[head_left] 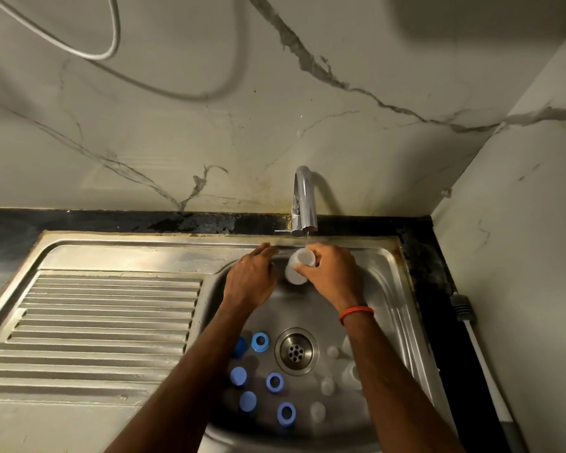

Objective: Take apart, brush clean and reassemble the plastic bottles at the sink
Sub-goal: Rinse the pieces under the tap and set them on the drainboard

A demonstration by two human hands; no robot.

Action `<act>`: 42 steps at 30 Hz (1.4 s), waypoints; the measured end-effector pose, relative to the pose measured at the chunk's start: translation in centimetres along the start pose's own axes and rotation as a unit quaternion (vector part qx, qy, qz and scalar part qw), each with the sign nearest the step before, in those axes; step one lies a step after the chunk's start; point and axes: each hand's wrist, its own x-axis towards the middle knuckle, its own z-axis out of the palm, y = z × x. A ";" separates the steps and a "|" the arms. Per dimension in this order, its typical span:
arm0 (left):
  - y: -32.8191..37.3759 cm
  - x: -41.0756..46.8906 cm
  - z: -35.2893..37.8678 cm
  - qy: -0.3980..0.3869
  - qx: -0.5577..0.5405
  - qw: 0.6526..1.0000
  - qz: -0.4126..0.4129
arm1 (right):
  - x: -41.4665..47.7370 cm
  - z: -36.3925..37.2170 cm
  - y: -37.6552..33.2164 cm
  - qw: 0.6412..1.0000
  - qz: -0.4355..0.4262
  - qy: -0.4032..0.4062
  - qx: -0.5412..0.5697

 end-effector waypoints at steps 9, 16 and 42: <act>0.0 -0.9 -0.3 0.038 -0.076 0.996 -0.029 | -0.2 -0.2 -0.2 0.994 0.016 0.010 0.109; 0.3 -1.0 -0.4 0.045 -0.119 0.992 -0.022 | 0.2 -1.2 -0.5 0.990 -0.021 -0.039 0.134; 2.3 -1.0 -0.1 -0.027 -0.463 0.876 -0.129 | 1.7 -1.4 1.0 0.970 0.015 -0.031 0.242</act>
